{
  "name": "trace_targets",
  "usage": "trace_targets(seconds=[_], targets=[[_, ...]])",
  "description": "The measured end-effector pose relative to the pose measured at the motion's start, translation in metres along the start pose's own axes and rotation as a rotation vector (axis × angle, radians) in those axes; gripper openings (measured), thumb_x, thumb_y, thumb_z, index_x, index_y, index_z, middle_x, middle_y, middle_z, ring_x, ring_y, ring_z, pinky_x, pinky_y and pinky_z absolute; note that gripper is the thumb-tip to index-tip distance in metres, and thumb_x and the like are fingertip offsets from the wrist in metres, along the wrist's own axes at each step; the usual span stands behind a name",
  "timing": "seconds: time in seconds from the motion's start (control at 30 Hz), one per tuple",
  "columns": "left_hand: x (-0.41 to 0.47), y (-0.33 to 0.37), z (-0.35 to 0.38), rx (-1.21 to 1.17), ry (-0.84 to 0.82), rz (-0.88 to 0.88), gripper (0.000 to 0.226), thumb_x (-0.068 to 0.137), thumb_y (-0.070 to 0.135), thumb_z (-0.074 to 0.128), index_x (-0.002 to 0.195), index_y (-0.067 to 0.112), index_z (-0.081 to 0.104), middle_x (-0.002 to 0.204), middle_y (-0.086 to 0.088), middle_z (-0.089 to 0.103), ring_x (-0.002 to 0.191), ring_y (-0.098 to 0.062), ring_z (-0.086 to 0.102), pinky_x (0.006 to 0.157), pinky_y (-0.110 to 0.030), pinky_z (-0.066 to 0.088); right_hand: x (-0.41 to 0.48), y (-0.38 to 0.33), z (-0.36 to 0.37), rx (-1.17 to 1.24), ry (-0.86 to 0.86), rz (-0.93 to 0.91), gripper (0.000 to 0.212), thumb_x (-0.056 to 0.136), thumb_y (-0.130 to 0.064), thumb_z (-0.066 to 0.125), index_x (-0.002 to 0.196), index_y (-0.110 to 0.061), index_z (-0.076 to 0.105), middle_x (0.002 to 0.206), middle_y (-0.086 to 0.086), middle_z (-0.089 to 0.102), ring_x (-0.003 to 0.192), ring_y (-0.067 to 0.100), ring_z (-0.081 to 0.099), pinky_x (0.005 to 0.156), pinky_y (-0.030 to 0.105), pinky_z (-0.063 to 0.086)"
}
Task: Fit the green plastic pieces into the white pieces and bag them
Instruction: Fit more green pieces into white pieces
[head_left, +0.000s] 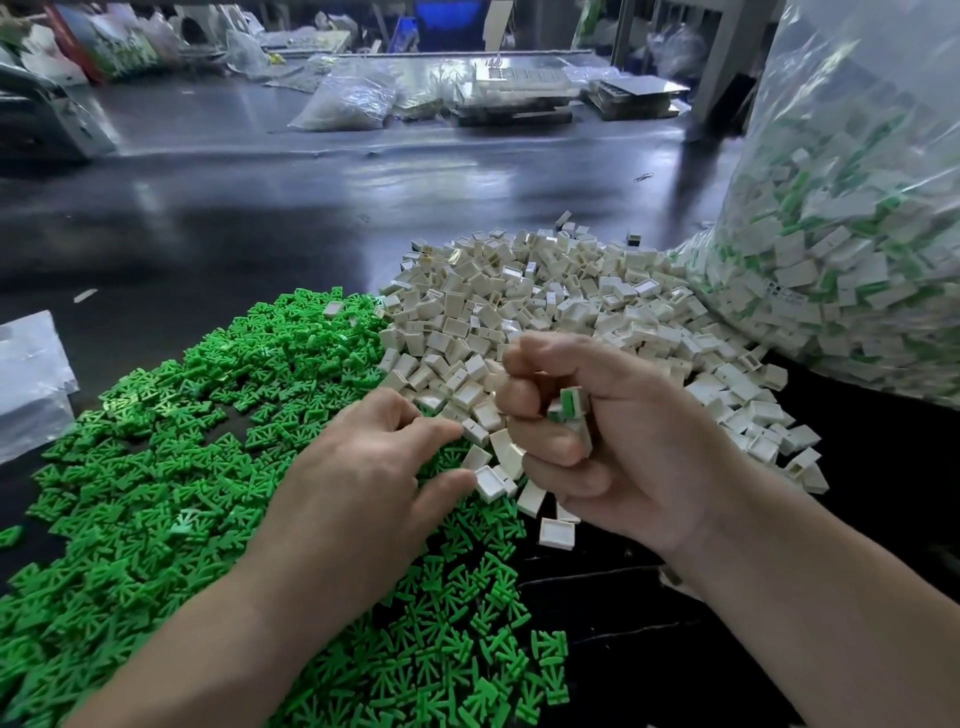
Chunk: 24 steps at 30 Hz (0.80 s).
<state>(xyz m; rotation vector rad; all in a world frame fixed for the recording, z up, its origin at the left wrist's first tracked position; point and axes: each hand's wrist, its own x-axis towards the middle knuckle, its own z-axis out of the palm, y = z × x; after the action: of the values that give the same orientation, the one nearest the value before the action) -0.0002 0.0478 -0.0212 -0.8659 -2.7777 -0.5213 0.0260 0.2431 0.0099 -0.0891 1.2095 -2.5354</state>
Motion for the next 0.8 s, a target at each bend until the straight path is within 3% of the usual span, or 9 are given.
trace_targets(seconds=[0.13,0.23,0.47,0.63,0.8], targets=[[0.003,0.002,-0.002,0.043,0.015,0.166,0.045,0.084,0.051,0.059,0.123,0.028,0.066,0.109,0.004,0.062,0.094,-0.012,0.053,0.075,-0.027,0.048,-0.001,0.001,0.001,-0.096,0.021,-0.025,0.008,0.091,-0.019,0.060,0.089,-0.011,0.059,0.069,0.001,0.058,0.040,0.004,0.047,0.031,0.015,0.033],[0.004,0.006,-0.001,0.036,0.005,0.307,0.030,0.089,0.045,0.057,0.108,0.028,0.073,0.101,0.003,0.063,0.093,-0.018,0.053,0.076,-0.028,0.043,0.000,0.004,0.001,-0.108,0.025,-0.019,0.010,0.090,-0.019,0.061,0.088,-0.010,0.057,0.069,0.002,0.057,0.040,0.005,0.046,0.031,0.015,0.032],[0.007,0.011,-0.001,-0.014,-0.008,0.349,0.019,0.091,0.038,0.061,0.091,0.022,0.072,0.094,0.003,0.061,0.089,-0.021,0.054,0.076,-0.041,0.048,0.001,0.005,0.002,-0.128,0.065,-0.021,0.010,0.091,-0.019,0.061,0.087,-0.010,0.058,0.069,0.003,0.056,0.040,0.007,0.045,0.031,0.016,0.031],[0.005,0.007,-0.003,-0.029,-0.009,0.288,0.022,0.095,0.041,0.055,0.089,0.022,0.062,0.093,0.009,0.060,0.090,-0.013,0.055,0.080,-0.032,0.048,0.001,0.005,0.001,-0.160,0.088,-0.010,0.008,0.087,-0.021,0.065,0.083,-0.013,0.065,0.070,0.004,0.057,0.041,0.009,0.045,0.032,0.016,0.031],[0.001,0.005,-0.008,-0.348,0.174,0.020,0.023,0.093,0.048,0.053,0.112,0.037,0.058,0.091,0.026,0.054,0.092,0.007,0.054,0.074,-0.003,0.041,0.000,0.010,0.004,-0.441,0.202,-0.028,0.013,0.094,-0.015,0.065,0.082,-0.018,0.068,0.068,0.005,0.057,0.039,0.011,0.042,0.034,0.016,0.029]])
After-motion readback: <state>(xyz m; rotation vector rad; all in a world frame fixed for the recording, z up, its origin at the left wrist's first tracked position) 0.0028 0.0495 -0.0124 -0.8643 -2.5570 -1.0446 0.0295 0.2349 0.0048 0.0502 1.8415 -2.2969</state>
